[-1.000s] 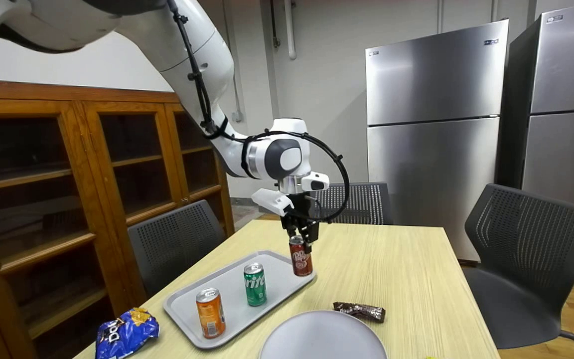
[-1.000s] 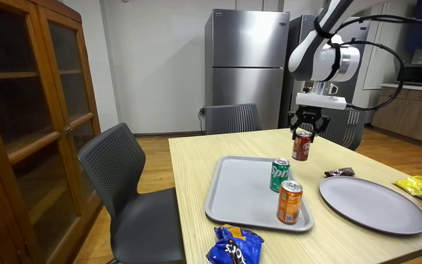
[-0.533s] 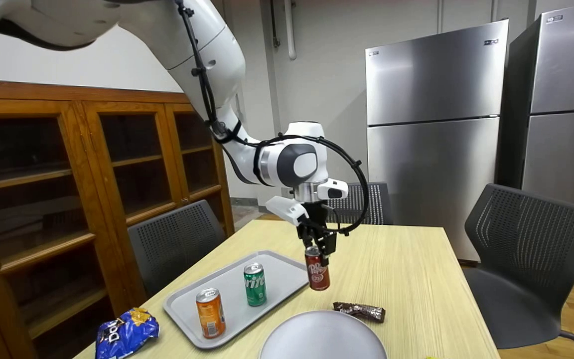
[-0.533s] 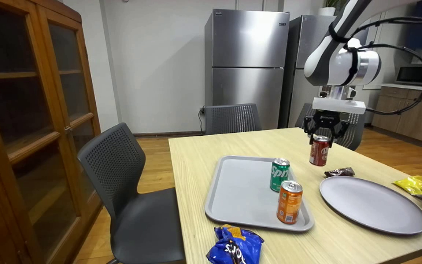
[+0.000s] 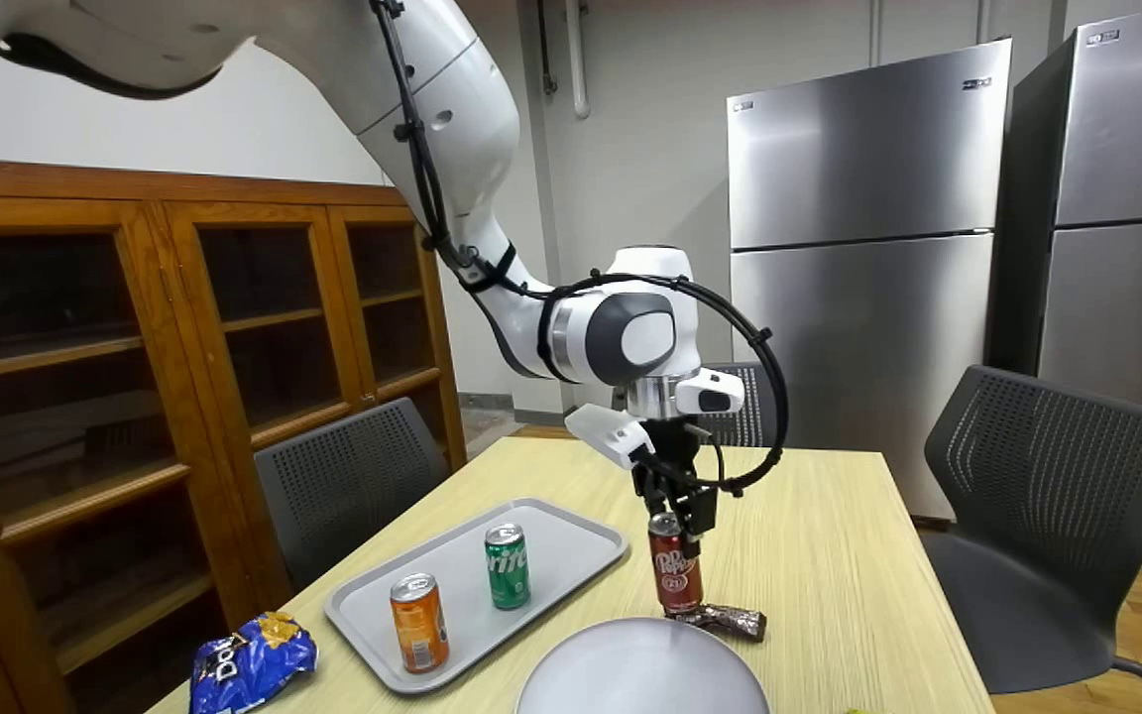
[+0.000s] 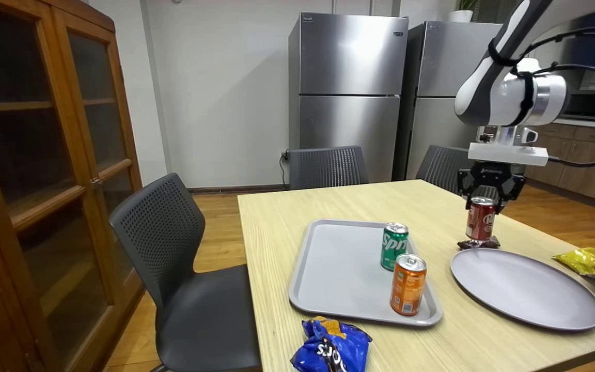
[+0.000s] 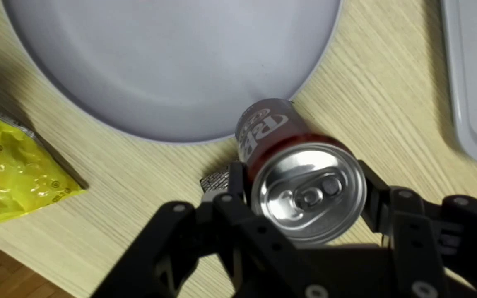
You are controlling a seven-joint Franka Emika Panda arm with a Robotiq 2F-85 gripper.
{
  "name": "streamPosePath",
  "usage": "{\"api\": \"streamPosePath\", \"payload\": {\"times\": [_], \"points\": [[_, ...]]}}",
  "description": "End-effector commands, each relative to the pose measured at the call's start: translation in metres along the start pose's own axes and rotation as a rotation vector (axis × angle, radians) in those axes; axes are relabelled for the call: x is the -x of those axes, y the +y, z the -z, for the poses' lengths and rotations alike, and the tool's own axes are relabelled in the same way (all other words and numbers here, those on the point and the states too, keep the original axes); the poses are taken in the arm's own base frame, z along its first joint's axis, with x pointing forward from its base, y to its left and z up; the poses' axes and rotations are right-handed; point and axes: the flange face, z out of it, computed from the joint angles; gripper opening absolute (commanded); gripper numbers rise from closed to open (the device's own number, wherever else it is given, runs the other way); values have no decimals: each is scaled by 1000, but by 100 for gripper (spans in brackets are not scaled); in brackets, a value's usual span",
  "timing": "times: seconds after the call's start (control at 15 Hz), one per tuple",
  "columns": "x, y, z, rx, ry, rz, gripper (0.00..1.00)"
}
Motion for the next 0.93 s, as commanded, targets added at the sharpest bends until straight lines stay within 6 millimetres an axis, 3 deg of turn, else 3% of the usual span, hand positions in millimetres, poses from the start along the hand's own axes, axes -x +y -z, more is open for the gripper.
{"api": "streamPosePath", "payload": {"times": [0.0, 0.87], "points": [[6, 17, 9, 7, 3, -7, 39], [20, 30, -30, 13, 21, -12, 39]]}}
